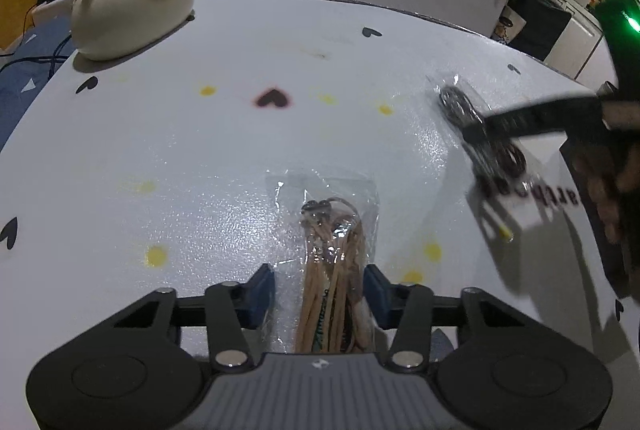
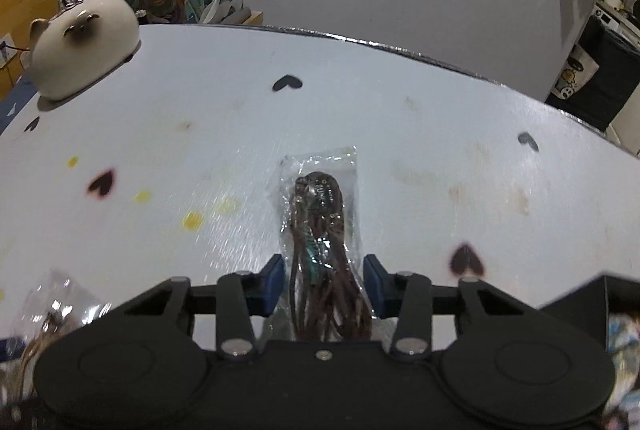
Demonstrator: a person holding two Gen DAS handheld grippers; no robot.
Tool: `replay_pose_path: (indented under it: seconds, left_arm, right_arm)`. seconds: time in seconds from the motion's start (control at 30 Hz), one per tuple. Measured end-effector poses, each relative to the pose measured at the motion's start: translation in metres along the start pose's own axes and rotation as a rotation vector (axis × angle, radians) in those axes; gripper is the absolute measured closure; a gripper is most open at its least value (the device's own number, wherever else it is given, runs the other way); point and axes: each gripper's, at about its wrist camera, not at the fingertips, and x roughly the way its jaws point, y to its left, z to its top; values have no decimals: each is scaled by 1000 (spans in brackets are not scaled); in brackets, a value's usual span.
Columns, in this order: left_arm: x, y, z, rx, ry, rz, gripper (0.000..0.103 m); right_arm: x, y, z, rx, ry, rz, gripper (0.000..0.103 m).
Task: Organize soft objects
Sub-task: 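Grasp the tan cord bag with the left tool while the right tool grasps the brown cord bag, then carry both cord bags into the black box and open both tools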
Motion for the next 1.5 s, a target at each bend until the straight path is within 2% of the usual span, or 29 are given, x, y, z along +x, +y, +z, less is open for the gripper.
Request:
replay_pose_path:
  seconds: [0.13,0.37,0.53,0.9,1.03,1.17,1.5]
  left_arm:
    - [-1,2,-1,-19,1,-43,71]
    - [-7,0,-7,-32,1,-87,83]
    - [-21,0,-9,-57,-34,-119,84]
    - [-68,-15,6,-132,-163,-195,84]
    - [-79,-34,14,-161,-194,-240,84]
    - [-84,-66,19,-149,-213,-273,84]
    - [-75,-160,34,-119,-202,-355,84]
  right_arm:
    - [-15,7,-22,15,5,17,69]
    - [-46,19,-58,27,15,56,77]
    - [-69,20,-71,51,-8,67,79]
    - [-137,7,-78,104,-161,94,81]
    - [-162,-8,-83,117,-215,105,81]
    - [-183,-35,-90,151,-251,99,81]
    - [-206,-121,-112,245,-285,52,81]
